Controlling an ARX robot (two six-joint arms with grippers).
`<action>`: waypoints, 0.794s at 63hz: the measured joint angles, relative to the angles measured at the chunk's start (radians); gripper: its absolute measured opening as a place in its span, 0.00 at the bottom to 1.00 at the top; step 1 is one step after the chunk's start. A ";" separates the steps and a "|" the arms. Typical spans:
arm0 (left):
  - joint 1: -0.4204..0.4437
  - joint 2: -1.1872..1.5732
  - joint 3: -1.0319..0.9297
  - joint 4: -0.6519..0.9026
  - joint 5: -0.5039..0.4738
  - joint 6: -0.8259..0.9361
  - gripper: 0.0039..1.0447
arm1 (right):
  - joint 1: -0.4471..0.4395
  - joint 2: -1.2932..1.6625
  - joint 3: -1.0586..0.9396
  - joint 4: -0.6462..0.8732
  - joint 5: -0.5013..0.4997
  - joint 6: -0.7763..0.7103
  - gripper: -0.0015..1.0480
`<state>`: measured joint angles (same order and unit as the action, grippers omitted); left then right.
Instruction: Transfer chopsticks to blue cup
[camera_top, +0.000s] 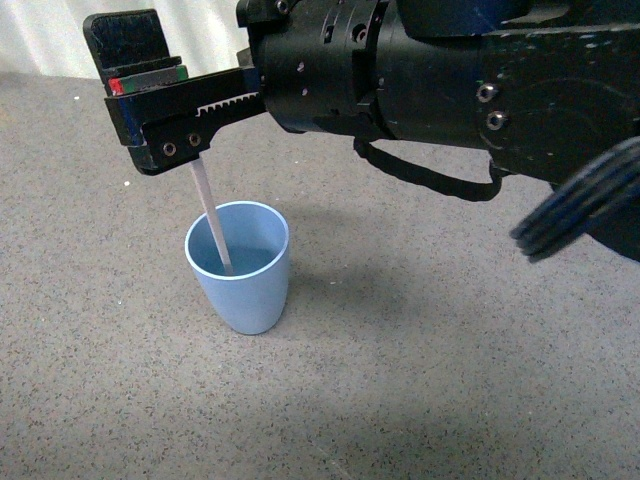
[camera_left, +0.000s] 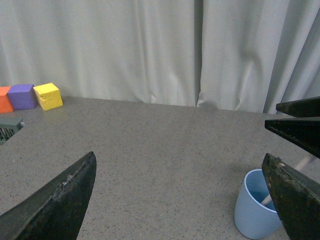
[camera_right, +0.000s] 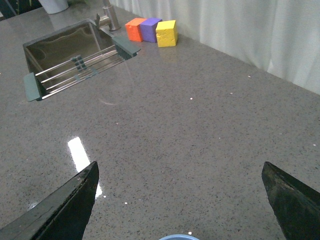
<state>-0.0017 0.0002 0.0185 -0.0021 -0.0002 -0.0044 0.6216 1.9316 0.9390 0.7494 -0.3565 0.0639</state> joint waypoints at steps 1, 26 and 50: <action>0.000 0.000 0.000 0.000 0.000 0.000 0.94 | -0.001 -0.007 -0.006 0.002 0.008 0.000 0.91; 0.000 0.000 0.000 0.000 0.000 0.000 0.94 | -0.156 -0.247 -0.201 -0.026 0.162 0.018 0.91; 0.000 0.000 0.000 0.000 0.000 0.000 0.94 | -0.426 -0.426 -0.388 -0.114 0.424 -0.047 0.91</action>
<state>-0.0017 0.0002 0.0185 -0.0021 -0.0002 -0.0044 0.1955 1.5059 0.5510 0.6353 0.0677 0.0166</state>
